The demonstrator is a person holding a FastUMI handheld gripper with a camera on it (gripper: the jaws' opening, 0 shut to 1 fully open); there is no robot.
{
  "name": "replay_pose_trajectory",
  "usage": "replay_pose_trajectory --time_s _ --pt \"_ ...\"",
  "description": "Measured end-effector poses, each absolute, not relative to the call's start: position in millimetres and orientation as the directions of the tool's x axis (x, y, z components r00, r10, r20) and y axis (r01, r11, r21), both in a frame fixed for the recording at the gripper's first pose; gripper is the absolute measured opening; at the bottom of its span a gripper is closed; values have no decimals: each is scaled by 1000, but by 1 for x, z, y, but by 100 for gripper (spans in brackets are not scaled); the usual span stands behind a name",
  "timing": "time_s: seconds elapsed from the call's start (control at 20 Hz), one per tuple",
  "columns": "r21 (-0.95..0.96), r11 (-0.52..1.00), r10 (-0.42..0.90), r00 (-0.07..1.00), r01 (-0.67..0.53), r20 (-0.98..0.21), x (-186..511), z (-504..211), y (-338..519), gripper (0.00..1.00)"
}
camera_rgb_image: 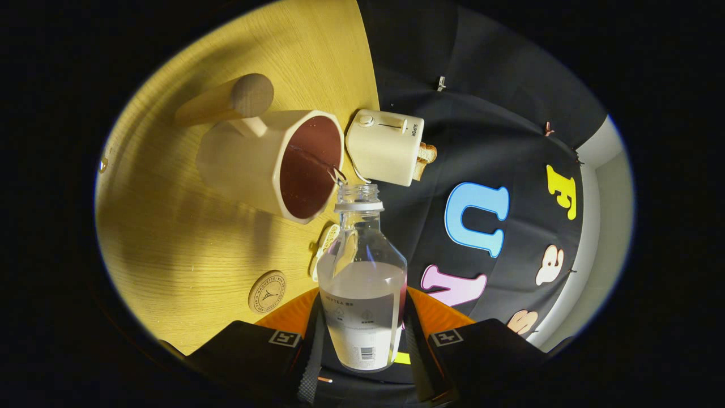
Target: Take the bottle from table, then pour the juice into the cup, finally place the bottle on the coaster
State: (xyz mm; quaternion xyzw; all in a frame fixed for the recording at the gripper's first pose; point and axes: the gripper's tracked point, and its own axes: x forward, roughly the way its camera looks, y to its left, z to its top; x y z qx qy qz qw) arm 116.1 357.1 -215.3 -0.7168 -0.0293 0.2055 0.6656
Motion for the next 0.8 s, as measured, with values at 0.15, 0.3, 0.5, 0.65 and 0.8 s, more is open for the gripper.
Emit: replay_pose_trajectory --time_s 0.15,0.3,0.5,0.65,0.8 --pt "-967 -125 322 912 -224 -253 115 -214 358 68" --pt "-966 -139 323 912 -220 -254 114 -216 356 68" --pt "-966 -159 330 911 -204 -247 113 -213 356 68" --pt "-965 -174 332 911 -196 -245 116 -210 356 68" --pt "-965 -192 338 911 -180 -237 114 -207 357 68"
